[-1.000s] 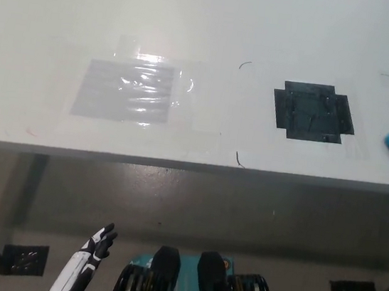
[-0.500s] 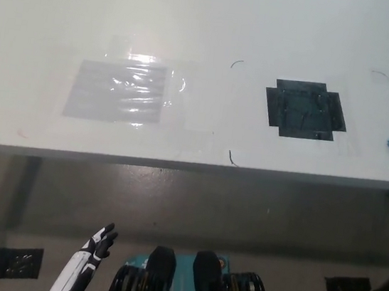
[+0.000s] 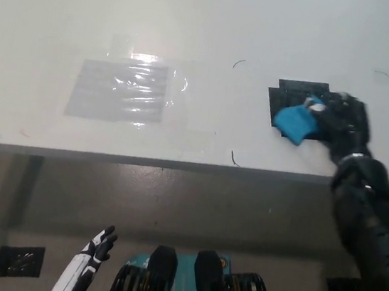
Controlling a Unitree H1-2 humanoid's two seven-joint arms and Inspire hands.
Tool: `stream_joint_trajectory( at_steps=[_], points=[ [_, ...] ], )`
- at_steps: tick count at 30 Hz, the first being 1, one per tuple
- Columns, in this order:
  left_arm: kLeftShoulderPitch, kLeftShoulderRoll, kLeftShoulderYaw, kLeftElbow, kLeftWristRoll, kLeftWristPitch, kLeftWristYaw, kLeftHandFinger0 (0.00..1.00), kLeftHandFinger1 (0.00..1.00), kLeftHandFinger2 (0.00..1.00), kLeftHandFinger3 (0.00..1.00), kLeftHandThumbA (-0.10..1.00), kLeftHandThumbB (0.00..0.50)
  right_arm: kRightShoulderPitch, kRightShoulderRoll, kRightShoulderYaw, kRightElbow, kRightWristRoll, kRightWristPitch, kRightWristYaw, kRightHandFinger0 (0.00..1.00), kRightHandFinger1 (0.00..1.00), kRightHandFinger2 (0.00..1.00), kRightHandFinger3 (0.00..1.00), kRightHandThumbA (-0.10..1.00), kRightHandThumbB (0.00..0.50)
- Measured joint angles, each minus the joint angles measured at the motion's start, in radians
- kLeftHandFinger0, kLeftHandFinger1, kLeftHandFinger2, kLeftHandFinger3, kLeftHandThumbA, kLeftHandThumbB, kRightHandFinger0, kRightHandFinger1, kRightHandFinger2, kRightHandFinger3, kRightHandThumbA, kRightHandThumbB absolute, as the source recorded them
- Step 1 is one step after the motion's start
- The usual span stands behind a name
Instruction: A soft sponge is kept on the balc marked spot on the table infront of the robot and it uses its right hand fist to press down on it and drrags it across the table in a back and forth manner twice to clean it
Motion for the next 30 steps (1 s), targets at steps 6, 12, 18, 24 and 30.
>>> stream_joint_trajectory(
  at_steps=[6, 12, 18, 24, 30],
  points=[
    [0.019, -0.002, -0.003, 0.0, 0.0, 0.0, 0.0, 1.0, 1.0, 1.0, 1.0, 1.0, 0.07, -0.002, 0.059, 0.024, -0.004, -0.008, -0.011, -0.013, 0.0, 0.0, 0.0, 0.0, 1.0, 0.123],
    [0.026, -0.003, -0.003, -0.001, 0.0, 0.0, 0.0, 1.0, 1.0, 1.0, 1.0, 1.0, 0.085, 0.003, 0.063, 0.037, -0.005, -0.009, -0.021, -0.013, 0.0, 0.0, 0.0, 0.0, 1.0, 0.145],
    [0.026, -0.003, -0.002, -0.005, -0.001, 0.0, 0.0, 1.0, 1.0, 1.0, 1.0, 1.0, 0.067, 0.01, 0.05, 0.054, -0.002, -0.013, -0.022, -0.012, 0.0, 0.0, 0.0, 0.01, 1.0, 0.136],
    [0.03, -0.002, -0.002, -0.004, -0.001, 0.0, 0.0, 1.0, 1.0, 1.0, 1.0, 1.0, 0.061, 0.02, 0.016, 0.032, -0.041, -0.005, -0.025, 0.009, 0.0, 0.0, 0.0, 0.0, 1.0, 0.138],
    [0.029, -0.002, -0.003, 0.001, 0.0, 0.003, 0.0, 1.0, 1.0, 1.0, 1.0, 1.0, 0.065, 0.094, -0.005, 0.02, -0.278, 0.003, 0.014, 0.01, 0.0, 0.0, 0.0, 0.0, 1.0, 0.148]
  ],
)
